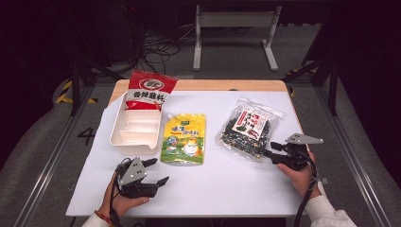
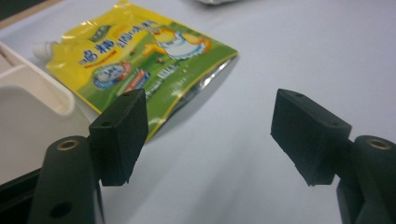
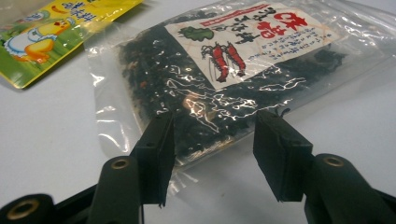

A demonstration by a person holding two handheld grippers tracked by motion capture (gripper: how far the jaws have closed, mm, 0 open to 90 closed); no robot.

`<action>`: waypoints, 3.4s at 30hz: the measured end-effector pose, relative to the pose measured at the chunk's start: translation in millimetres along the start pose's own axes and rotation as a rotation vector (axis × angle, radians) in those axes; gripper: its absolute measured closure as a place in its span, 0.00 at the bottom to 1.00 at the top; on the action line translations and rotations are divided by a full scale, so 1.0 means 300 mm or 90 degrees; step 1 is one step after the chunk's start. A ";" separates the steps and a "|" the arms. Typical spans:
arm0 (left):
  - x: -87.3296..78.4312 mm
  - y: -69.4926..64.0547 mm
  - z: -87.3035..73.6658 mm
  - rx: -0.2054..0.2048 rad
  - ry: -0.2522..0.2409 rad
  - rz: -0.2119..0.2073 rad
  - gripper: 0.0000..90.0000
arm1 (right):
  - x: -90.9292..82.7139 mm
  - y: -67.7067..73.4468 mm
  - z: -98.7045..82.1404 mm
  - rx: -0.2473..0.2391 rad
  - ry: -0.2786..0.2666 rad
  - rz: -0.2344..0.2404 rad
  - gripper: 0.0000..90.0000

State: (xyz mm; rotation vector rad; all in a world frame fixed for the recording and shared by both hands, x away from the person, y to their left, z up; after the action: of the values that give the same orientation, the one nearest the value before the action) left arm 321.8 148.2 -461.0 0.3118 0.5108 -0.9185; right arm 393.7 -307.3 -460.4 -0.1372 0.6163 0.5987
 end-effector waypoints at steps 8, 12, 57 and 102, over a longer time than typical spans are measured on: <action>0.001 -0.004 -0.013 0.002 0.008 -0.004 0.30 | 0.037 0.000 -0.023 0.025 0.036 0.030 0.41; 0.010 0.003 -0.019 -0.003 0.014 -0.004 0.30 | 0.047 0.016 -0.034 0.016 0.055 0.035 0.39; 0.051 0.007 -0.023 -0.014 0.031 -0.060 0.29 | -0.098 0.254 -0.105 -0.226 0.072 0.186 1.00; 0.148 -0.062 0.039 -0.008 0.039 -0.154 0.27 | 0.029 -0.083 -0.032 0.117 0.082 0.079 0.28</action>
State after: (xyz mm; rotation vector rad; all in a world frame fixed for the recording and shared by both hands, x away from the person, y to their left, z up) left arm 332.3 102.1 -476.2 0.2714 0.6198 -1.1425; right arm 408.7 -326.2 -474.6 0.0360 0.8052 0.6530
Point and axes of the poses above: each handheld gripper's, and its own axes: x roughly forward along the jaws, z roughly out of its top, y roughly to its left, the point moved 4 cm from there along x, roughly forward along the jaws, and after that the axes turned 4 degrees about -x, right-handed, at the moved point
